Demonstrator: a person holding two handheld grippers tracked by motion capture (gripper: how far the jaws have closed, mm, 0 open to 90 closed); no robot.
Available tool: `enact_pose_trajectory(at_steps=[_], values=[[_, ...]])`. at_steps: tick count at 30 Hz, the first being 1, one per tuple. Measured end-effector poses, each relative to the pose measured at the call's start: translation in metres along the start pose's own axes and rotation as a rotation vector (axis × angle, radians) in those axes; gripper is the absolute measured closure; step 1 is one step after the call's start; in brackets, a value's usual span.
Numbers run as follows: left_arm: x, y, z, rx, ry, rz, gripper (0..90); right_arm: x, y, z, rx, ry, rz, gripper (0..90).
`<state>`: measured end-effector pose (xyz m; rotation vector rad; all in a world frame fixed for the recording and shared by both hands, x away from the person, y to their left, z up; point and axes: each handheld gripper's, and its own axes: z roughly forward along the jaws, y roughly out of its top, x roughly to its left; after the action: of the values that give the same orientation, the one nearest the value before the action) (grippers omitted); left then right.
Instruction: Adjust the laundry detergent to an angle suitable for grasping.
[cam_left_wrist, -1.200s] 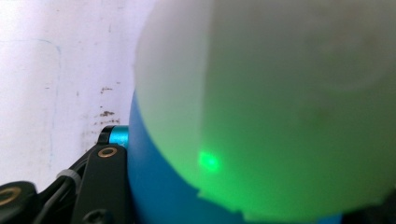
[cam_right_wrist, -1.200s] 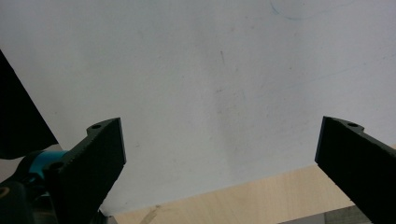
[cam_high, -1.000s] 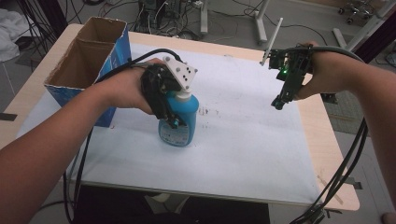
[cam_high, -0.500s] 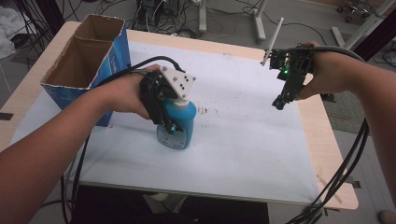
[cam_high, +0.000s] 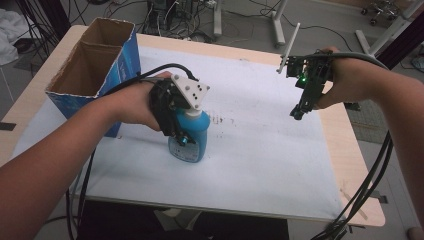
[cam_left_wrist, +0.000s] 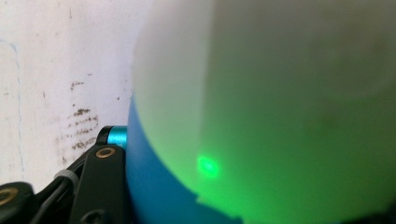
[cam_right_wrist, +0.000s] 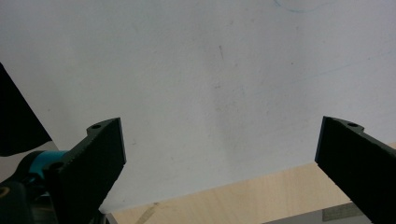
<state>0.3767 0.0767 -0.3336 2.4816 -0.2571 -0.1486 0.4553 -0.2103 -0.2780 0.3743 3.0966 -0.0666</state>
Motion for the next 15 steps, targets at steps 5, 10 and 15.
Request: enact_pose_trajectory(at_steps=[5, 10, 15], values=[[-0.002, 0.001, -0.003, 0.009, 0.013, -0.011, 34.2, 0.0, 0.0, 0.0, 0.003, -0.002, 0.001, 1.0], [-0.006, 0.004, -0.014, 0.044, 0.028, -0.049, 28.3, 0.001, 0.0, -0.001, -0.002, -0.001, 0.002, 1.0], [-0.01, 0.01, -0.02, 0.101, 0.025, -0.059, 23.3, 0.001, 0.001, -0.001, -0.004, -0.001, 0.0, 1.0]])
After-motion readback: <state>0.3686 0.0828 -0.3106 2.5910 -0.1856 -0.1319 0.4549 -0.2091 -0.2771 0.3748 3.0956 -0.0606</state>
